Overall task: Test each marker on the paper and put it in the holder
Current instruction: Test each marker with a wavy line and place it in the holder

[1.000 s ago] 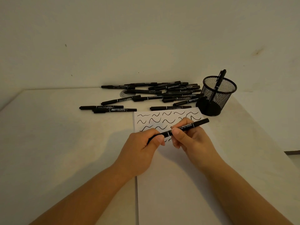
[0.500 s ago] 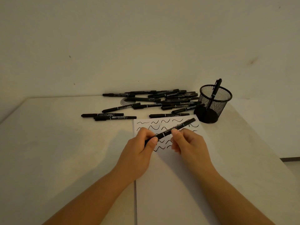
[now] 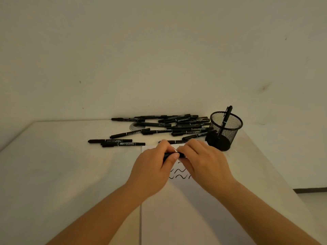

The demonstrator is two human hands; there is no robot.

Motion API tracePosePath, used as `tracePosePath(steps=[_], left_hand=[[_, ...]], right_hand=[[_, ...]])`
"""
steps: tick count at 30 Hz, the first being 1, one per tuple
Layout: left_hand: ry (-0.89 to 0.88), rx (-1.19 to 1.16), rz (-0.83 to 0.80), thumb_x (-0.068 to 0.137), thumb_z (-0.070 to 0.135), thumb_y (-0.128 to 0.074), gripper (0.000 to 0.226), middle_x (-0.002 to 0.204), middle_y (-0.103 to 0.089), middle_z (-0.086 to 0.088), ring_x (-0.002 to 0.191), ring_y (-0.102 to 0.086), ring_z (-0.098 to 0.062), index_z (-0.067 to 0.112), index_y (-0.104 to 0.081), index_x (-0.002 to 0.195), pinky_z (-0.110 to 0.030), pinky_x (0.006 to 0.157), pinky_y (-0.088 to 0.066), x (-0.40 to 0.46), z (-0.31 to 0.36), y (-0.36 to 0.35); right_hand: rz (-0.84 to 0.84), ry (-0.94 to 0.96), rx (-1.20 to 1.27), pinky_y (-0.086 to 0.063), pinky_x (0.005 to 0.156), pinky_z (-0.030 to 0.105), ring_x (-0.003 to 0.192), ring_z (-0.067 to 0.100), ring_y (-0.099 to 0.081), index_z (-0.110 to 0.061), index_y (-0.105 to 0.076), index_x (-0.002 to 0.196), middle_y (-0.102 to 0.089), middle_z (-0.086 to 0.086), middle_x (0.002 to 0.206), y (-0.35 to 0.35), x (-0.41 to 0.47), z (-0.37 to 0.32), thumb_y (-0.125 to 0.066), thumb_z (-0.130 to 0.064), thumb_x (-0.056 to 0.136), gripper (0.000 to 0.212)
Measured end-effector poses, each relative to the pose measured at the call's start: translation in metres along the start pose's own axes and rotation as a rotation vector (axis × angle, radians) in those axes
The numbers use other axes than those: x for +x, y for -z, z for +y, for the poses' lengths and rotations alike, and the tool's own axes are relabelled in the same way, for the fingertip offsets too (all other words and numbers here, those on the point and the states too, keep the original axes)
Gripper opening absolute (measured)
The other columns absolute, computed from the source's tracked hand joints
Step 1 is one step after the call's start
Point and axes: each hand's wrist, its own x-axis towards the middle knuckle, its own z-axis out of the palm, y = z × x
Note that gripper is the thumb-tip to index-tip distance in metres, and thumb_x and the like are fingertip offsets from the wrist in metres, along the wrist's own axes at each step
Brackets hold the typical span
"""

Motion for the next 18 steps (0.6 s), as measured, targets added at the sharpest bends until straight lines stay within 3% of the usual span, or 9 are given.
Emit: tracePosePath(steps=[4, 7, 9, 12, 15, 18], left_hand=[[-0.063, -0.022, 0.021, 0.091, 0.036, -0.047, 0.014, 0.068, -0.052, 0.017, 0.063, -0.051, 0.004, 0.030, -0.042, 0.102, -0.014, 0.052, -0.035, 0.021, 0.016, 0.000], [-0.101, -0.129, 0.007, 0.087, 0.039, -0.050, 0.035, 0.085, -0.055, 0.018, 0.083, -0.054, 0.004, 0.036, -0.033, 0.117, -0.020, 0.068, -0.047, 0.039, 0.023, -0.004], [-0.069, -0.135, 0.003, 0.087, 0.038, -0.051, 0.039, 0.088, -0.053, 0.018, 0.084, -0.053, 0.005, 0.035, -0.032, 0.121, -0.022, 0.070, -0.048, 0.054, 0.017, -0.009], [0.001, 0.046, -0.013, 0.089, 0.033, -0.052, 0.030, 0.091, -0.051, 0.018, 0.084, -0.051, 0.002, 0.032, -0.043, 0.117, -0.020, 0.070, -0.044, 0.074, -0.005, -0.018], [0.045, 0.255, -0.118, 0.091, 0.030, -0.050, 0.024, 0.107, -0.051, 0.008, 0.100, -0.049, -0.009, 0.029, -0.052, 0.115, -0.028, 0.081, -0.045, 0.087, -0.034, -0.026], [0.106, 0.346, -0.205, 0.090, 0.034, -0.050, 0.026, 0.115, -0.051, 0.003, 0.107, -0.046, -0.015, 0.028, -0.053, 0.116, -0.033, 0.087, -0.044, 0.093, -0.053, -0.032]], right_hand=[[0.030, 0.001, 0.003, -0.046, 0.041, 0.028, 0.058, 0.018, -0.059, -0.010, -0.067, 0.090, -0.063, 0.003, 0.073, 0.013, 0.012, 0.020, -0.050, -0.024, 0.086, 0.022], [0.094, -0.120, 0.032, -0.044, 0.041, 0.029, 0.059, 0.022, -0.060, -0.007, -0.066, 0.091, -0.063, 0.005, 0.075, 0.023, 0.022, 0.041, -0.065, -0.015, 0.081, 0.013], [0.165, -0.299, 0.139, -0.041, 0.052, 0.028, 0.061, 0.022, -0.056, -0.008, -0.063, 0.095, -0.062, 0.003, 0.078, 0.029, 0.027, 0.058, -0.067, -0.013, 0.081, 0.016], [0.262, -0.545, 0.363, -0.045, 0.061, 0.026, 0.066, 0.014, -0.058, -0.018, -0.056, 0.100, -0.061, -0.005, 0.078, 0.038, 0.031, 0.087, -0.060, -0.021, 0.087, 0.014], [0.397, -0.651, 0.435, -0.041, 0.060, 0.004, 0.070, -0.002, -0.060, -0.030, -0.050, 0.095, -0.060, -0.019, 0.075, 0.047, 0.030, 0.113, -0.059, -0.022, 0.086, 0.016], [0.423, -0.756, 0.460, -0.039, 0.058, 0.005, 0.070, -0.007, -0.058, -0.032, -0.045, 0.098, -0.059, -0.019, 0.076, 0.047, 0.023, 0.130, -0.061, -0.022, 0.085, 0.023]])
